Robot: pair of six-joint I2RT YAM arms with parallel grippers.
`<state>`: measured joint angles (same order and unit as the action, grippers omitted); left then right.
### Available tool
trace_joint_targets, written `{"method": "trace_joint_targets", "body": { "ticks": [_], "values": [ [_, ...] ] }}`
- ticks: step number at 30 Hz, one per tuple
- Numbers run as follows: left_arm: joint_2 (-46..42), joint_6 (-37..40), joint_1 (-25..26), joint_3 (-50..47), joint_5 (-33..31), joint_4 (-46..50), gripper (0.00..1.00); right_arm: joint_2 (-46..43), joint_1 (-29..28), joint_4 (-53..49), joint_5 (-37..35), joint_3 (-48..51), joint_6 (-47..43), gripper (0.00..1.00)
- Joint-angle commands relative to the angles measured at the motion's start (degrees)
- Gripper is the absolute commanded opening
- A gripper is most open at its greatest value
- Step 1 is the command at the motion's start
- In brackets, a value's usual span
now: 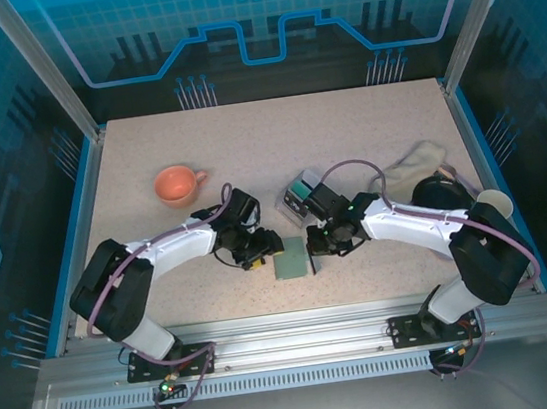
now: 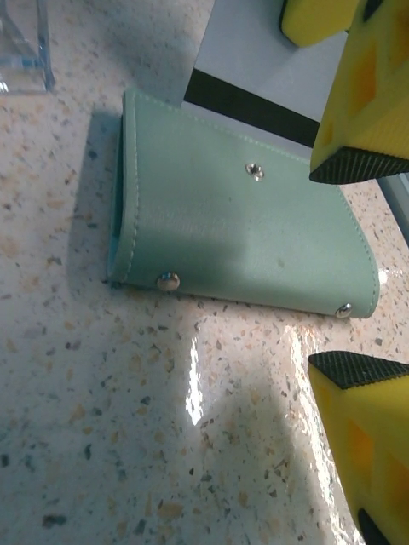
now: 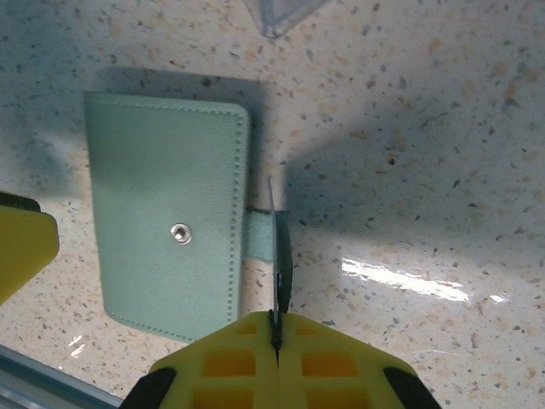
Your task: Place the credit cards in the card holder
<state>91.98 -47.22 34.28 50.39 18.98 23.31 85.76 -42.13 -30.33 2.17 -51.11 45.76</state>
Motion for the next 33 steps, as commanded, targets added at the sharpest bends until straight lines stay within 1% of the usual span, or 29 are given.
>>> {"method": "trace_joint_targets", "body": {
  "ticks": [1, 5, 13, 20, 26, 33],
  "values": [
    [1.58, 1.60, 0.66, 1.07, -0.64, 0.33, 0.55, 0.55, 1.33, 4.93, 2.62, 2.29, 2.38, 0.01],
    [3.42, 1.56, 1.04, 1.09, -0.22, -0.56, 0.52, 0.75, 2.46, 7.45, 4.79, 3.20, 3.11, 0.01],
    [5.30, 1.39, 1.84, 0.86, 0.86, -2.97, 0.50, -0.06, 4.23, 12.01, 10.34, 4.27, 3.69, 0.02],
    [6.63, 1.34, 2.19, 1.29, 1.59, -4.07, 0.50, 1.70, 4.69, 14.33, 13.86, 4.36, 4.14, 0.01],
    [5.97, 1.40, 2.37, 1.42, 1.26, -4.59, 0.53, -0.18, 4.80, 14.17, 14.73, 4.00, 4.43, 0.02],
    [4.49, 1.61, 2.72, 1.03, 1.99, -7.21, 0.61, -2.34, 4.78, 14.24, 15.38, 3.91, 5.21, 0.02]
  ]
}}
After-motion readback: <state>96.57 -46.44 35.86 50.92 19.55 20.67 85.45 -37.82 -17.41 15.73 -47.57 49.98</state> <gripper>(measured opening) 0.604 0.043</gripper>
